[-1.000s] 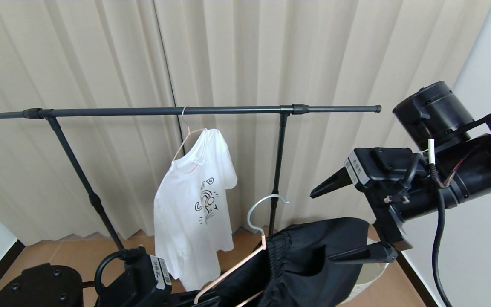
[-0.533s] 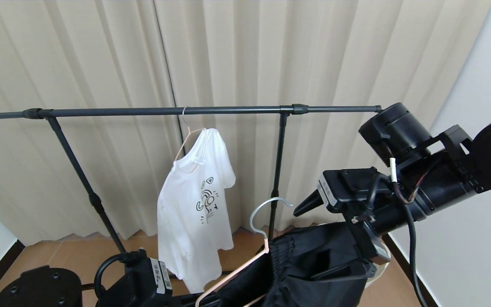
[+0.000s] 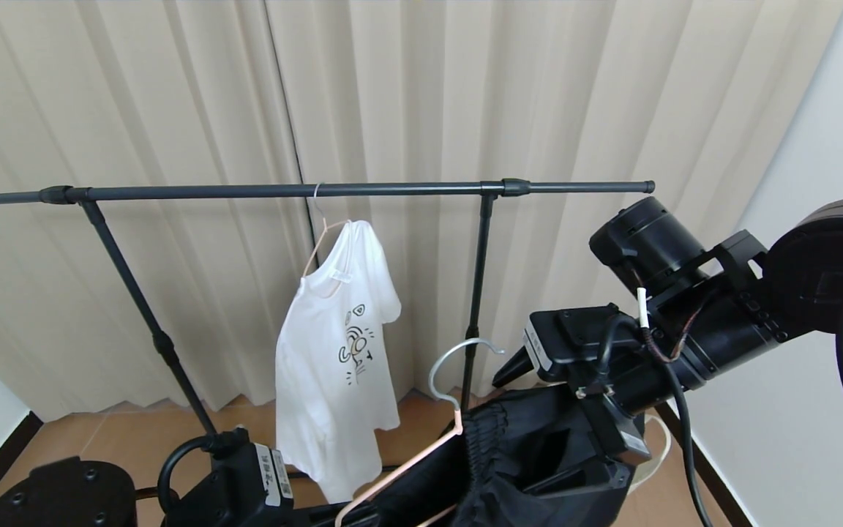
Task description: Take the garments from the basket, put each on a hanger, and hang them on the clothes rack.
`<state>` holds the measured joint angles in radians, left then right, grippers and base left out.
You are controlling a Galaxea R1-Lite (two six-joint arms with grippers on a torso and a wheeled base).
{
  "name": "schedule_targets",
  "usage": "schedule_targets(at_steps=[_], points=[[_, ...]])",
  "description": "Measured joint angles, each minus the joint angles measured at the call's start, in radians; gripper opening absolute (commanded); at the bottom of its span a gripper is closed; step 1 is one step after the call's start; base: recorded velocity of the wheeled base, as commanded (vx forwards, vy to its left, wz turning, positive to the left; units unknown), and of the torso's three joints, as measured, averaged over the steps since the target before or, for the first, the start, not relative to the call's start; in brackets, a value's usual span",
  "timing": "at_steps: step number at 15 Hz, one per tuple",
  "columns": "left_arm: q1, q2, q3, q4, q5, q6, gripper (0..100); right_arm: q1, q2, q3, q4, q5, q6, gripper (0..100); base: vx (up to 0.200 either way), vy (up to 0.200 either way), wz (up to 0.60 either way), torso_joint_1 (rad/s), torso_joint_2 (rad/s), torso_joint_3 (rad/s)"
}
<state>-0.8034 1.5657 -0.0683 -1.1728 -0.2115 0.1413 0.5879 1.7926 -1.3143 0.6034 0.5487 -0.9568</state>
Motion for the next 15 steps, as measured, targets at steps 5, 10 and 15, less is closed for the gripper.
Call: schedule_targets(at_steps=[5, 10, 15], points=[[0.000, -0.001, 0.001, -0.012, 0.000, 0.002, 0, 0.002, 0.002, 0.000, -0.001, -0.003, -0.001, 0, 0.000, 0.000, 0.00, 0.000, 0.00, 0.000], [0.001, -0.001, 0.006, -0.015, 0.000, 0.001, 0, 0.003, -0.004, 0.001, 0.000, 0.000, 0.000, 0, 0.000, 0.000, 0.00, 0.000, 0.00, 0.000], [0.001, -0.001, 0.009, -0.017, 0.000, 0.000, 100, 0.002, -0.020, 0.014, 0.000, 0.000, 0.003, 0, 0.000, 0.000, 0.00, 0.000, 0.00, 0.000]])
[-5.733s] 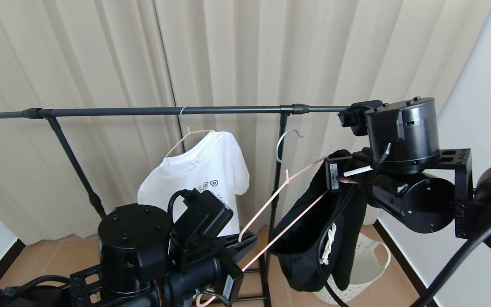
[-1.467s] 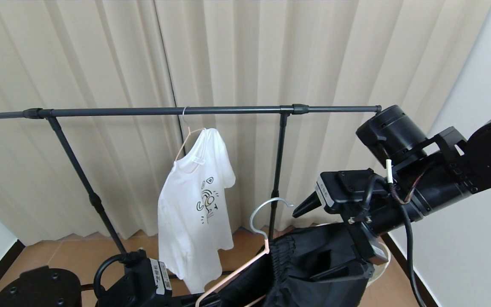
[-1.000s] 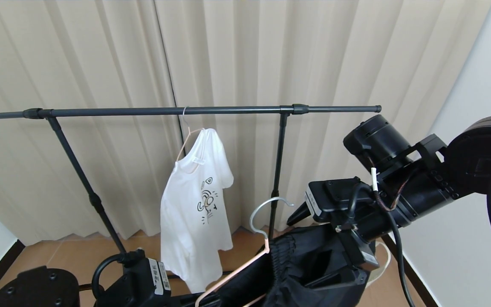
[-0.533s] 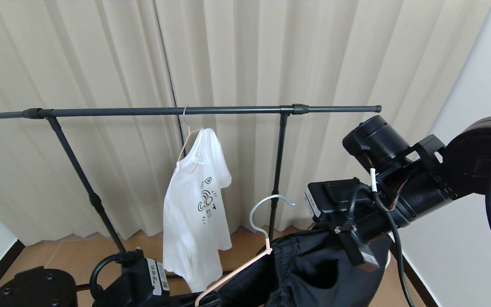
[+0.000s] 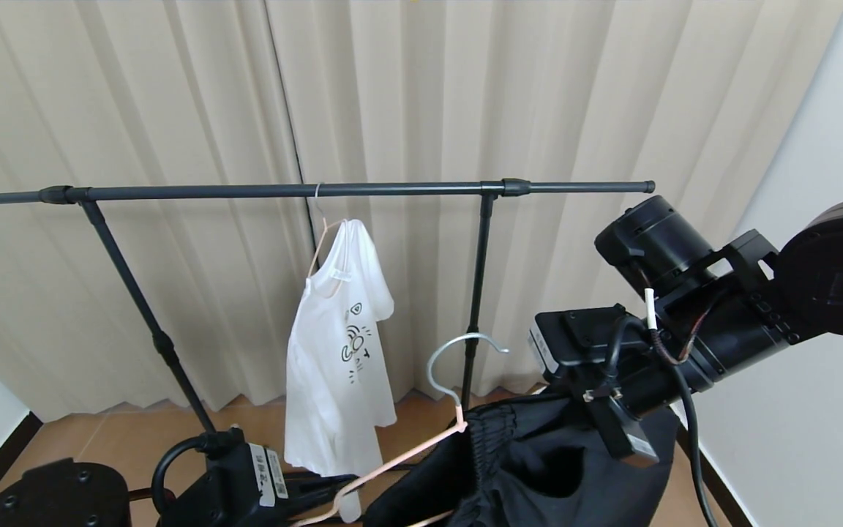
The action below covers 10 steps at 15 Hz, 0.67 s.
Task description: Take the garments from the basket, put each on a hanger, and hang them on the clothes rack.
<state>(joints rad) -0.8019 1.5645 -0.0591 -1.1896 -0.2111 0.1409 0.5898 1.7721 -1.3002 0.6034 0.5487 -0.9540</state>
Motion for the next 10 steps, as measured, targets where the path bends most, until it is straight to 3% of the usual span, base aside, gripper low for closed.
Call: schedule_targets(at_steps=[7, 10], points=[[0.028, -0.098, 0.006, -0.004, -0.004, -0.011, 100, -0.019, -0.069, 0.044, -0.002, -0.059, 0.006, 0, 0.000, 0.000, 0.00, 0.000, 0.00, 0.000], [0.125, -0.186, 0.004, 0.021, -0.036, -0.111, 100, -0.039, -0.112, 0.046, -0.060, -0.149, 0.026, 0, 0.000, 0.000, 0.00, 0.000, 0.00, 0.000]])
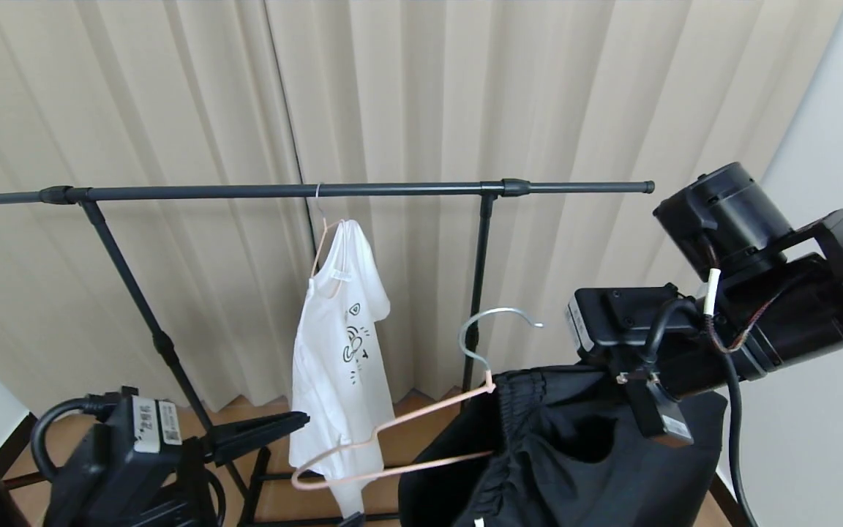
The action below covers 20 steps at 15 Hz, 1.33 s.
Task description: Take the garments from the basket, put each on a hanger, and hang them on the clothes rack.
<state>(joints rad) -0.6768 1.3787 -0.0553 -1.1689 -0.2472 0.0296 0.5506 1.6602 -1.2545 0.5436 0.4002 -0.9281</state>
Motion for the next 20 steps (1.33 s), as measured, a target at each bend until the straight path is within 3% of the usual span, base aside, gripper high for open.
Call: schedule_targets(at_steps=[3, 6, 13, 16, 20], points=[[0.078, -0.051, 0.005, 0.157, -0.008, -0.157, 100, -0.005, -0.035, -0.002, -0.095, -0.138, 0.001, 0, 0.000, 0.000, 0.00, 0.000, 0.00, 0.000], [0.089, -0.064, -0.011, 0.296, -0.008, -0.275, 100, -0.003, -0.065, 0.002, -0.178, -0.266, 0.001, 0, 0.000, 0.000, 0.00, 0.000, 0.00, 0.000], [0.047, 0.126, -0.135, 0.341, 0.027, -0.510, 100, 0.000, -0.148, 0.016, -0.204, -0.279, 0.017, 0, 0.000, 0.000, 0.00, 0.000, 0.00, 0.000], [0.016, 0.243, -0.245, 0.346, 0.098, -0.533, 100, 0.000, -0.179, 0.044, -0.204, -0.279, 0.053, 0, 0.000, 0.000, 0.00, 0.000, 0.00, 0.000], [0.002, 0.330, -0.370, 0.402, 0.115, -0.543, 100, 0.023, -0.213, 0.071, -0.206, -0.278, 0.059, 0, 0.000, 0.000, 0.00, 0.000, 0.00, 0.000]])
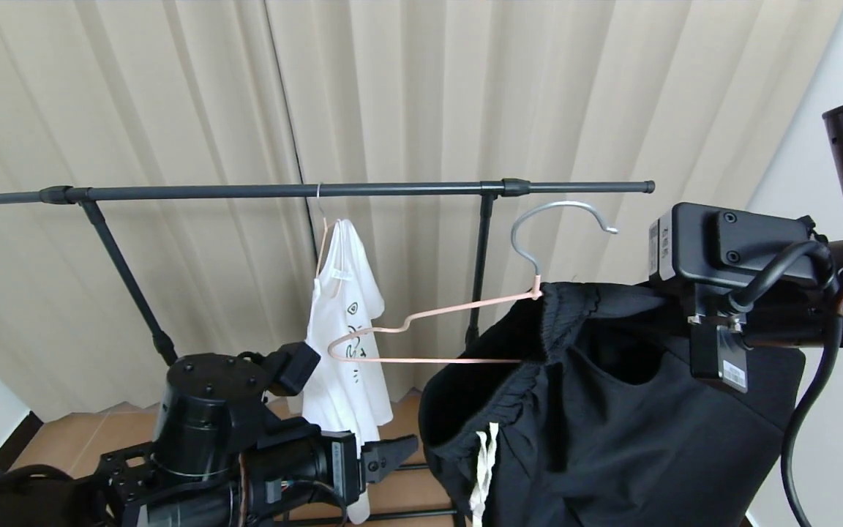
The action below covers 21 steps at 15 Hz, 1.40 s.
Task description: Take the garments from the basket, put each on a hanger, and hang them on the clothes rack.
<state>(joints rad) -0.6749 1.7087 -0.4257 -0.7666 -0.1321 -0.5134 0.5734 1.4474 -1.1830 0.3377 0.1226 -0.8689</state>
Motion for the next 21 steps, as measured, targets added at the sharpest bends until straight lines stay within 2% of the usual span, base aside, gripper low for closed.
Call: schedule_targets(at_steps=[8, 10, 14, 21], points=[[-0.008, 0.123, -0.136, 0.004, 0.036, 0.000, 100, 0.037, -0.029, 0.011, -0.014, -0.002, 0.030, 0, 0.000, 0.000, 0.00, 0.000, 0.00, 0.000], [-0.031, 0.143, -0.142, 0.003, 0.040, 0.003, 100, 0.044, -0.028, 0.010, -0.031, 0.000, 0.035, 0, 0.000, 0.000, 0.00, 0.000, 0.00, 0.000], [-0.054, 0.159, -0.139, 0.000, 0.095, 0.008, 100, 0.044, -0.023, 0.019, -0.030, -0.003, 0.037, 0, 0.000, 0.000, 0.00, 0.000, 0.00, 0.000], [-0.095, 0.177, -0.167, -0.002, 0.119, 0.008, 100, 0.045, -0.021, 0.021, -0.080, -0.003, 0.104, 0, 0.000, 0.000, 0.00, 0.000, 0.00, 0.000]])
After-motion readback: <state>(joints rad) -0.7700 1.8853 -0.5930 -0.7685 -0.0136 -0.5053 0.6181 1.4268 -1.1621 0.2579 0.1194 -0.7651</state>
